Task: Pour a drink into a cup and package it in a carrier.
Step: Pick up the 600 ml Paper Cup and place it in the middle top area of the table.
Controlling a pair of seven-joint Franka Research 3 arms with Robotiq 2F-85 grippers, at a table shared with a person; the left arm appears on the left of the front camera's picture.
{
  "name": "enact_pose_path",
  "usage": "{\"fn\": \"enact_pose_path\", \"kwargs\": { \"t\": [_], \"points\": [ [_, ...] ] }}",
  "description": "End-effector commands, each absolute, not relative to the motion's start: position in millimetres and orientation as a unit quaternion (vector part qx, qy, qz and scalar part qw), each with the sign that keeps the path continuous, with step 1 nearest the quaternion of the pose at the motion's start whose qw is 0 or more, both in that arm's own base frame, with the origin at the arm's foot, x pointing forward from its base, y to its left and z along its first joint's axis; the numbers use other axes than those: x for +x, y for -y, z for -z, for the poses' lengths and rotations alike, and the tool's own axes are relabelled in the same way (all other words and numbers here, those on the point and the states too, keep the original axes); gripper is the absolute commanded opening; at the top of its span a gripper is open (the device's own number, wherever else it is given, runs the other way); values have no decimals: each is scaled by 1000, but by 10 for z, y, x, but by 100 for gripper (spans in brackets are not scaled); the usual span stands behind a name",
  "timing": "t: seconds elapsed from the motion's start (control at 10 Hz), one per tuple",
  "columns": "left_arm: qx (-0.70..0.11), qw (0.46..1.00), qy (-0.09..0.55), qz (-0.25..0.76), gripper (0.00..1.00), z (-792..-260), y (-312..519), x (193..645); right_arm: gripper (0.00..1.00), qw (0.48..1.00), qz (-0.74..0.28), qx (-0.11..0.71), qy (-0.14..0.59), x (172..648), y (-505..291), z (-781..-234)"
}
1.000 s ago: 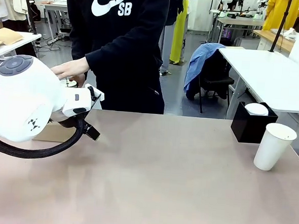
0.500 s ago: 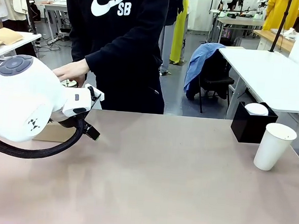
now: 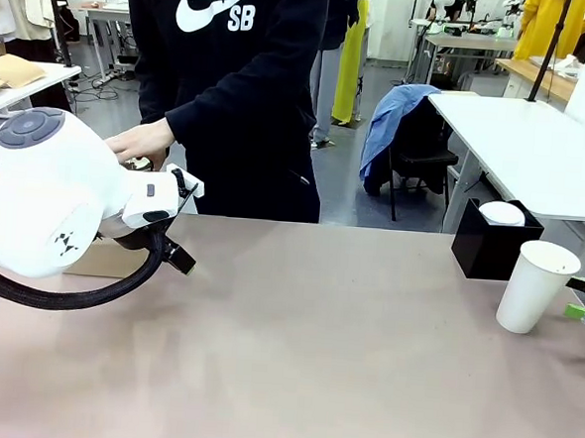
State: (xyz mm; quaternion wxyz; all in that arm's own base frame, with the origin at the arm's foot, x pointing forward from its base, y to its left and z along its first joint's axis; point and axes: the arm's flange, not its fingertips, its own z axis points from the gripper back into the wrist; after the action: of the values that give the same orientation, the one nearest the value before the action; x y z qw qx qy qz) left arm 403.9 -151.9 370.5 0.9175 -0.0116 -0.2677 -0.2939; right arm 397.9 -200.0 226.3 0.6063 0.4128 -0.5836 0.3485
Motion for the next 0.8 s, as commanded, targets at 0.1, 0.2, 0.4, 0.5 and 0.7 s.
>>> {"fn": "enact_pose_path", "kwargs": {
  "t": [0.1,0.2,0.4,0.5,0.7],
  "points": [
    [-12,917,268,294,100,-3704,1518,4036,100,619,-337,397,587,4058,1797,-2326],
    [-12,917,268,294,100,-3704,1518,4036,100,619,-335,401,586,4077,1765,-2328],
    [-12,917,268,294,100,-3704,1518,4036,100,620,-337,408,579,4127,1688,-2318],
    [-12,917,268,294,100,-3704,1518,4036,100,621,-338,411,576,4158,1639,-2302],
    [-12,917,268,294,100,-3704,1518,4036,100,618,-336,422,571,4212,1549,-2288]
  ]
}}
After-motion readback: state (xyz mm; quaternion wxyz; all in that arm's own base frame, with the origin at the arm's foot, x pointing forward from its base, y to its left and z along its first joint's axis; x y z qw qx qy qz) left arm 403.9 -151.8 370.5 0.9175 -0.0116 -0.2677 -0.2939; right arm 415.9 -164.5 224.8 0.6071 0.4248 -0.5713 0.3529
